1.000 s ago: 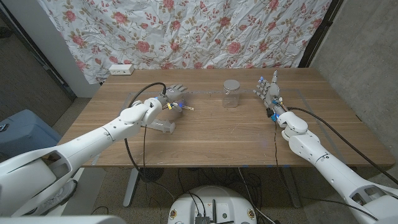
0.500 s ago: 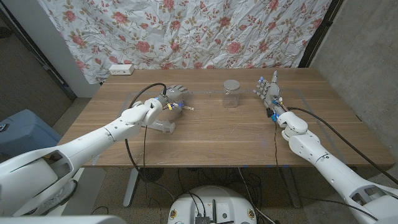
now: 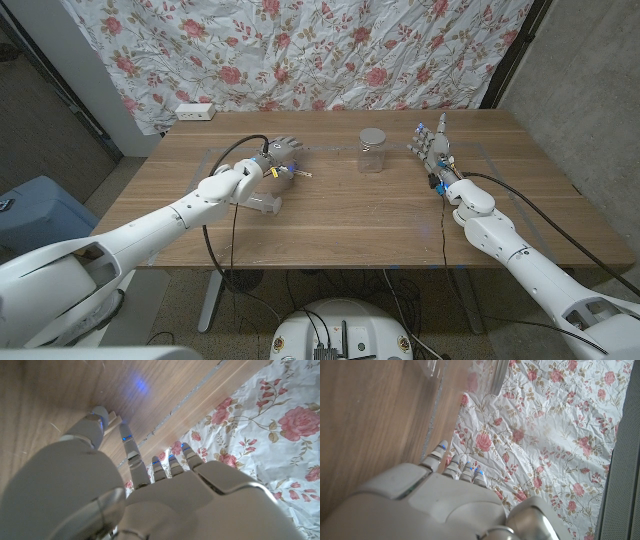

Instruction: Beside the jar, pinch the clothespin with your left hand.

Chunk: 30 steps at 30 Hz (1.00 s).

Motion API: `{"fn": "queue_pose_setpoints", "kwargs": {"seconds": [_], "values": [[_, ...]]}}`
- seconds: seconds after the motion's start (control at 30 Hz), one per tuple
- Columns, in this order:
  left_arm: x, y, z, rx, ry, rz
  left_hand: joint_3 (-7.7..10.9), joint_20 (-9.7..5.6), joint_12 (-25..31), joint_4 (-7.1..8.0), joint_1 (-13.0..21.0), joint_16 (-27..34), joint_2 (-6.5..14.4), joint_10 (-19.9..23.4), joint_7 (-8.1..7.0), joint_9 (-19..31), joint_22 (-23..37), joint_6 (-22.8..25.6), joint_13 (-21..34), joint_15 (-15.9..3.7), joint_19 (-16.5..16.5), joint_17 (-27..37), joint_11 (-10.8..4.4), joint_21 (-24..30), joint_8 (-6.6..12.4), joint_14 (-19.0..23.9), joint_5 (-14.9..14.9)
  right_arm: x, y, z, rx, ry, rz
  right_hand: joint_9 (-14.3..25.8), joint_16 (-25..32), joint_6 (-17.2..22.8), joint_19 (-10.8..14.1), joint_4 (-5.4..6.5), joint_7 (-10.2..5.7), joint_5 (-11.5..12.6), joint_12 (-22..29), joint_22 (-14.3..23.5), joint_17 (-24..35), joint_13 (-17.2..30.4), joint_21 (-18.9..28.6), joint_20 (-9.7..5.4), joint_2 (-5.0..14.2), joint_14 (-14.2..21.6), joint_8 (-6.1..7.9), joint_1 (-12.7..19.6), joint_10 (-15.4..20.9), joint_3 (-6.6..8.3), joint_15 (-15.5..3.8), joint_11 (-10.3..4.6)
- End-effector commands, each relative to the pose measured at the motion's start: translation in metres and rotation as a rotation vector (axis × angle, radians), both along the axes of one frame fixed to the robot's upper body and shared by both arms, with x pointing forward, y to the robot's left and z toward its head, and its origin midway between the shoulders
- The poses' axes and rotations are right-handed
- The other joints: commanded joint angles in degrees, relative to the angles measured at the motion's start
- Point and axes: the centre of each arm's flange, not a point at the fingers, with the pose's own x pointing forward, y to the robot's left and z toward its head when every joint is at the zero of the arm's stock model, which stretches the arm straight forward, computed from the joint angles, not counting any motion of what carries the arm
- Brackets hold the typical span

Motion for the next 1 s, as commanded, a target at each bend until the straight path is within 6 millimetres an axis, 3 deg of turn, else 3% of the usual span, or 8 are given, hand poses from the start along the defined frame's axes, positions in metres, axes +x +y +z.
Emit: {"fn": "queue_pose_setpoints", "kwargs": {"seconds": [0.03, 1.0], "values": [[0.0017, -0.005, -0.0013, -0.004, -0.021, -0.006, -0.48, -0.06, 0.3, -0.05, 1.0, 0.1, 0.3, 1.2, 0.22, 0.2, 0.2, 1.7, 0.1, -0.42, 0.9, 0.0, -0.46, 0.1, 0.55, 0.9, -0.2, 0.0, 0.0, 0.0, 0.0, 0.0, 0.0, 0.1, 0.3, -0.1, 0.4, -0.02, -0.45, 0.3, 0.4, 0.3, 0.2, 0.1, 0.2, 0.08, 4.05, -0.5, 0.34, -0.1, 0.1, -0.28, -2.03, -0.5], [0.0056, -0.0059, -0.0092, 0.005, -0.036, -0.001, -1.87, -0.77, -0.1, -0.05, 3.2, -0.1, 0.9, 4.1, 0.24, 0.5, 0.2, 7.8, 0.1, -1.11, 4.3, 0.0, -1.3, 0.2, 1.3, 4.3, -0.3, 0.0001, 0.0, 0.0, 0.0, 0.0, 0.0, 0.1, 0.3, -0.2, 0.3, -0.02, -0.45, 0.3, 0.4, 0.3, 0.2, 0.1, 0.2, 0.08, 4.04, -0.6, 0.33, -0.1, 0.1, -0.29, -2.03, -0.48]]}}
